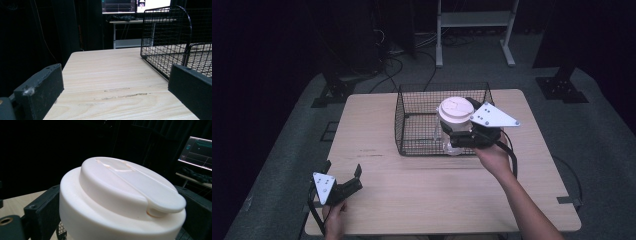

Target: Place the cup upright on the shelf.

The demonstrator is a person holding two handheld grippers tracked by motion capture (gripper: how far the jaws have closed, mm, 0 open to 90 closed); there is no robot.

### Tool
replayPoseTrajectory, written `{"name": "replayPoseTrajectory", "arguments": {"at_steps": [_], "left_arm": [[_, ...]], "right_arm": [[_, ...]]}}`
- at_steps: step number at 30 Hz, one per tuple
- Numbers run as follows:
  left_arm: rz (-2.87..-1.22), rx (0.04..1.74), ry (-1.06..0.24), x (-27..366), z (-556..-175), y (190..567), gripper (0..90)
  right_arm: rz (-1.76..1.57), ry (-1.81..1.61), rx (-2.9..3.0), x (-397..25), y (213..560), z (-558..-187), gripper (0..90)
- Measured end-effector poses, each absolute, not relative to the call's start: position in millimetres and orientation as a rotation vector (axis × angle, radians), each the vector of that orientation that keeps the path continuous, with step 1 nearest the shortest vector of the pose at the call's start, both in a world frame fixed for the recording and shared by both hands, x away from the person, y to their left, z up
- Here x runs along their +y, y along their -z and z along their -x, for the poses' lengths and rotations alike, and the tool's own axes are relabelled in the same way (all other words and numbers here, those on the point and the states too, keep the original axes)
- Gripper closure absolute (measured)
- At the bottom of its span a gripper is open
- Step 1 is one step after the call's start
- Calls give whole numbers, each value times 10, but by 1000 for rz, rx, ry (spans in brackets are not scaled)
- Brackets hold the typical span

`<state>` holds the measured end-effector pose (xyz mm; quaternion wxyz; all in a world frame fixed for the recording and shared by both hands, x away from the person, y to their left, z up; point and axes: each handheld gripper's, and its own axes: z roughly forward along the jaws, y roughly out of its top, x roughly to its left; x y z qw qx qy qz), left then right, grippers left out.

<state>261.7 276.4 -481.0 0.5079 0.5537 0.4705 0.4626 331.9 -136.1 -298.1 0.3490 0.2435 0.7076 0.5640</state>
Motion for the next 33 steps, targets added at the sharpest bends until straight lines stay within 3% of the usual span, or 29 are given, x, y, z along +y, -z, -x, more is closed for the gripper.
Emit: {"name": "replayPoseTrajectory", "arguments": {"at_steps": [15,33], "left_arm": [[-1334,1134,-1113,2765,-2617,4810,0],[-1336,1130,-1114,2767,-2613,4810,0]], "right_arm": [[-661,-1417,1837,-1184,2852,-3688,41],[-749,-1359,1829,-1140,3010,-4181,41]]}}
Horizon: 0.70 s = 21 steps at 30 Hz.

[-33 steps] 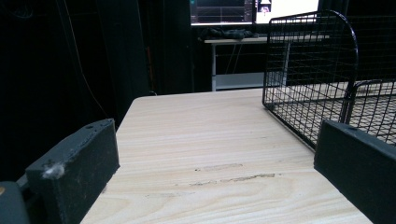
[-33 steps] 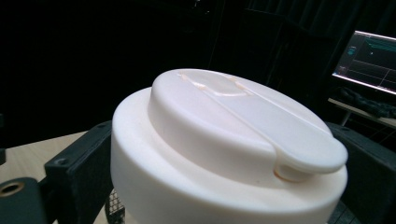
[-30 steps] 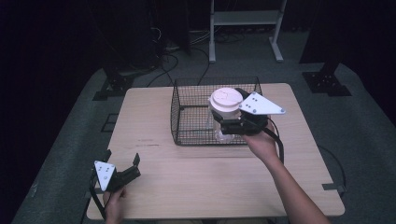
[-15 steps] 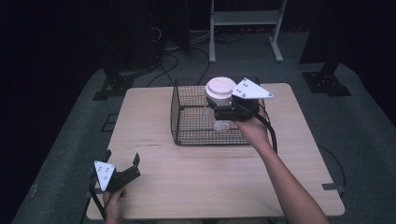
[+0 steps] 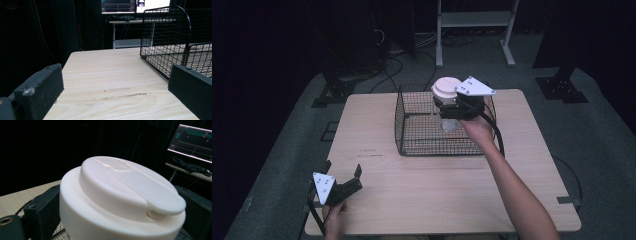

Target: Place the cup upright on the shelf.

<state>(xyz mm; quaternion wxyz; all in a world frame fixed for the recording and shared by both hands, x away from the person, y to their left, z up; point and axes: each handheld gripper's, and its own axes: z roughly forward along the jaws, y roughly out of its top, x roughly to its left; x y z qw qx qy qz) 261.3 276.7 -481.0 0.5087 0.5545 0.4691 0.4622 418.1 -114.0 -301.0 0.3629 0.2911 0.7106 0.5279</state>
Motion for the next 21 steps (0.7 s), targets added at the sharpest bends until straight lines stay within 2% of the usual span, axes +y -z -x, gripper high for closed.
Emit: {"name": "replayPoseTrajectory", "arguments": {"at_steps": [21], "left_arm": [[-1331,1129,-1109,2771,-2612,4810,0]], "right_arm": [[-824,-1337,1864,-1059,3353,-4536,40]]}}
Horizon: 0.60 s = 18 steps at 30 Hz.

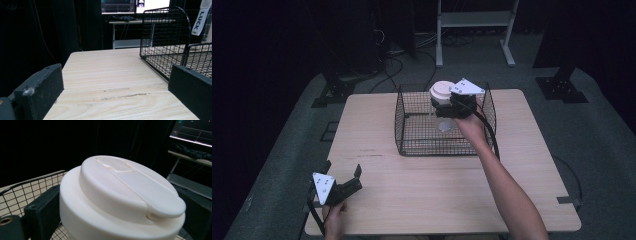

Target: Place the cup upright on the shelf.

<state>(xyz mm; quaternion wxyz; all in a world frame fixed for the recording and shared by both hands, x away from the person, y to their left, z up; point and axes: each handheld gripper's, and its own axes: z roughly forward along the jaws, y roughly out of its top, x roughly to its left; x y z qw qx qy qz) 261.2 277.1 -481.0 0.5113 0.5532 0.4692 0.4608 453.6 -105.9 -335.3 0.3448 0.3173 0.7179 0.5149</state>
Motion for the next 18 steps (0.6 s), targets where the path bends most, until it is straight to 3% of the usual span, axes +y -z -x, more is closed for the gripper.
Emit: {"name": "replayPoseTrajectory", "arguments": {"at_steps": [18], "left_arm": [[-1327,1132,-1108,2776,-2611,4810,0]], "right_arm": [[-830,-1281,1939,-962,3664,-4766,40]]}}
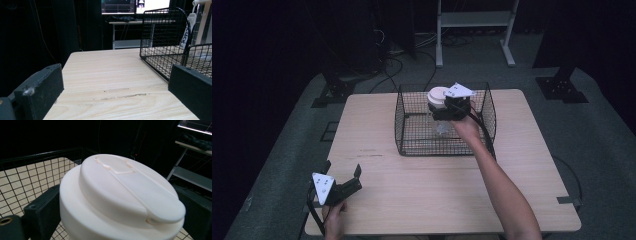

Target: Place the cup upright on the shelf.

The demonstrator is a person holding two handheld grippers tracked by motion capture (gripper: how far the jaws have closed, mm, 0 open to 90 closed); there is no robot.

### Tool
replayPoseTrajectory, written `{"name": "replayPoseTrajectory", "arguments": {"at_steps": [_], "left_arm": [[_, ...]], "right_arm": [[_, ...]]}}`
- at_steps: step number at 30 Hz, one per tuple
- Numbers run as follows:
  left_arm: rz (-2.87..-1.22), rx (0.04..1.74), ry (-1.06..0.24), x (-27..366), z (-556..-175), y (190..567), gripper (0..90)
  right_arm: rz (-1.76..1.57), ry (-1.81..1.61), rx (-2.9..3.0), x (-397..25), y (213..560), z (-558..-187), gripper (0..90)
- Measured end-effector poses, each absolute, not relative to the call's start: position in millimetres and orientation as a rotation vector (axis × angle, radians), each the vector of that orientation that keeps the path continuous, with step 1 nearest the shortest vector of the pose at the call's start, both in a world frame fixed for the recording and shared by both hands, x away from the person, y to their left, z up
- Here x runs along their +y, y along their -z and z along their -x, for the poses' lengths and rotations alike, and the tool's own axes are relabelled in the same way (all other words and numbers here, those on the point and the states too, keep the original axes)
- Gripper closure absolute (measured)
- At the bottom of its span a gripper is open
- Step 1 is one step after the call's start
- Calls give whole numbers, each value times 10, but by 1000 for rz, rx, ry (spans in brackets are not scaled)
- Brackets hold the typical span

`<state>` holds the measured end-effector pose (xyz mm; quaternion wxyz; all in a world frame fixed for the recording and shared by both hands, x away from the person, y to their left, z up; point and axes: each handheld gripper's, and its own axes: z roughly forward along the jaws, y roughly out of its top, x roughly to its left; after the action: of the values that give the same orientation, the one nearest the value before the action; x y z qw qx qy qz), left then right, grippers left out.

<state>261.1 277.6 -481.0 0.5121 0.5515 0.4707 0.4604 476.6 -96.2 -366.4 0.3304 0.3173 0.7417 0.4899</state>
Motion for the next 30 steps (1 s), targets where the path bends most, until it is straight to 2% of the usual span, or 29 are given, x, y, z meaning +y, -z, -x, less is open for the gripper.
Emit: {"name": "replayPoseTrajectory", "arguments": {"at_steps": [17,30], "left_arm": [[-1325,1133,-1106,2778,-2611,4809,0],[-1331,1130,-1111,2770,-2611,4809,0]], "right_arm": [[-876,-1240,1989,-1021,3820,-4869,39],[-846,-1247,1987,-1085,3858,-4811,38]]}}
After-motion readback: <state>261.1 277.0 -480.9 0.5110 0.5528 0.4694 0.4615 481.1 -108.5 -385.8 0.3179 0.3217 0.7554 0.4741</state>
